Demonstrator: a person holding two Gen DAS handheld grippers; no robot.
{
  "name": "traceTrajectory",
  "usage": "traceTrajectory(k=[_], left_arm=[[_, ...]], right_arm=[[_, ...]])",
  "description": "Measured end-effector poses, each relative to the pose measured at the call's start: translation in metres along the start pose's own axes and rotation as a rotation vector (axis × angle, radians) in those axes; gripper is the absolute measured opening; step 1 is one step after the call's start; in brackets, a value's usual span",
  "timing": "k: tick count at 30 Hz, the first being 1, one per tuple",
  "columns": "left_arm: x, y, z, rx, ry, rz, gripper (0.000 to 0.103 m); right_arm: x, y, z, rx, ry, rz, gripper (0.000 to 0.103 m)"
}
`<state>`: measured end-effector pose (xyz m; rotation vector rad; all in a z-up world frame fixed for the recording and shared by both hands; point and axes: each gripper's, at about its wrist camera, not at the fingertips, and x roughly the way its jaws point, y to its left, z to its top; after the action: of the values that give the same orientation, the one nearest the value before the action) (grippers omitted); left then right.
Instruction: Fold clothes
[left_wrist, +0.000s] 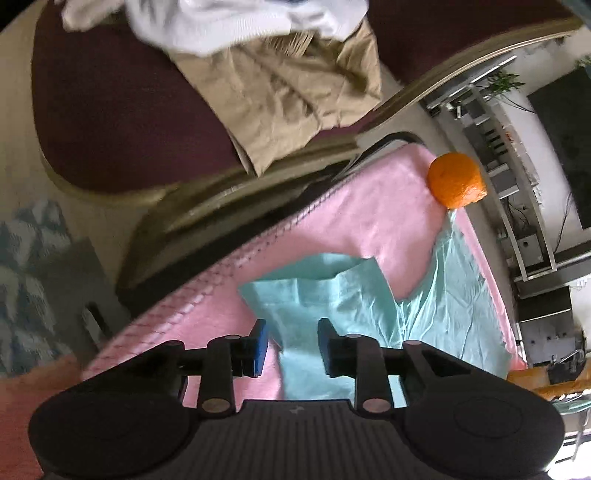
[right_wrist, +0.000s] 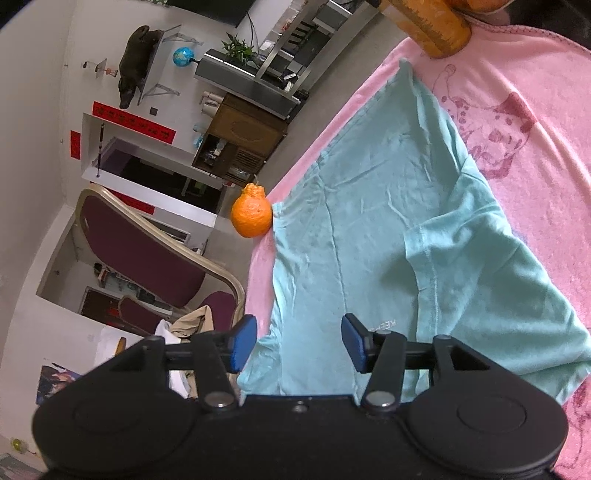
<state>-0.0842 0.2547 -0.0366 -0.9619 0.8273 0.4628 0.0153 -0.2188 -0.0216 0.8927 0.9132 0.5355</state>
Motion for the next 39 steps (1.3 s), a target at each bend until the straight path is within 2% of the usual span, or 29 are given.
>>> traceTrajectory(k=[2, 6, 10, 14, 15, 17, 20, 22, 25, 29, 32, 35, 36, 37, 39], left_arm=[[0.002, 0.006, 0.002, -0.021, 0.009, 0.004, 0.033], [0.02, 0.018, 0.008, -0.119, 0.069, 0.008, 0.03], [0.027, 0.014, 0.014, -0.134, 0.043, 0.033, 0.028], [0.034, 0.011, 0.016, -0.146, 0.038, 0.042, 0.015], [0.034, 0.009, 0.015, -0.135, 0.033, 0.053, 0.009], [0.034, 0.005, 0.012, -0.112, 0.023, 0.076, 0.002], [0.024, -0.008, 0.007, -0.025, -0.045, 0.113, 0.0], [0.016, -0.02, 0.002, 0.065, -0.099, 0.131, 0.0], [0.005, -0.052, -0.014, 0.281, -0.184, 0.139, 0.0], [-0.009, -0.106, -0.065, 0.715, -0.336, 0.13, 0.0], [-0.017, -0.136, -0.125, 1.07, -0.422, 0.068, 0.0], [-0.015, -0.143, -0.187, 1.412, -0.382, 0.001, 0.0], [-0.011, -0.139, -0.208, 1.522, -0.347, -0.012, 0.003], [-0.008, -0.134, -0.223, 1.608, -0.312, -0.011, 0.01], [-0.002, -0.12, -0.24, 1.705, -0.236, 0.011, 0.016]], right_arm=[[0.002, 0.0, -0.001, -0.002, 0.006, -0.004, 0.05], [0.005, 0.001, -0.002, -0.007, 0.022, -0.006, 0.051], [0.005, 0.0, -0.002, -0.005, 0.023, -0.011, 0.051], [0.004, -0.003, -0.001, 0.002, 0.023, -0.013, 0.051], [0.004, -0.003, -0.001, 0.003, 0.024, -0.014, 0.052], [0.003, -0.004, -0.001, 0.001, 0.026, -0.019, 0.052], [0.002, -0.005, -0.001, -0.001, 0.024, -0.028, 0.052], [0.0, -0.006, 0.0, -0.001, 0.022, -0.034, 0.052], [-0.002, -0.007, 0.0, -0.009, 0.021, -0.045, 0.052], [-0.004, -0.009, 0.002, -0.007, 0.017, -0.062, 0.052], [-0.006, -0.012, 0.004, -0.006, 0.014, -0.074, 0.052], [-0.01, -0.016, 0.006, 0.003, 0.011, -0.084, 0.052], [-0.012, -0.018, 0.006, 0.007, 0.01, -0.087, 0.052], [-0.013, -0.019, 0.007, 0.013, 0.008, -0.091, 0.053], [-0.016, -0.023, 0.01, 0.029, 0.001, -0.098, 0.054]])
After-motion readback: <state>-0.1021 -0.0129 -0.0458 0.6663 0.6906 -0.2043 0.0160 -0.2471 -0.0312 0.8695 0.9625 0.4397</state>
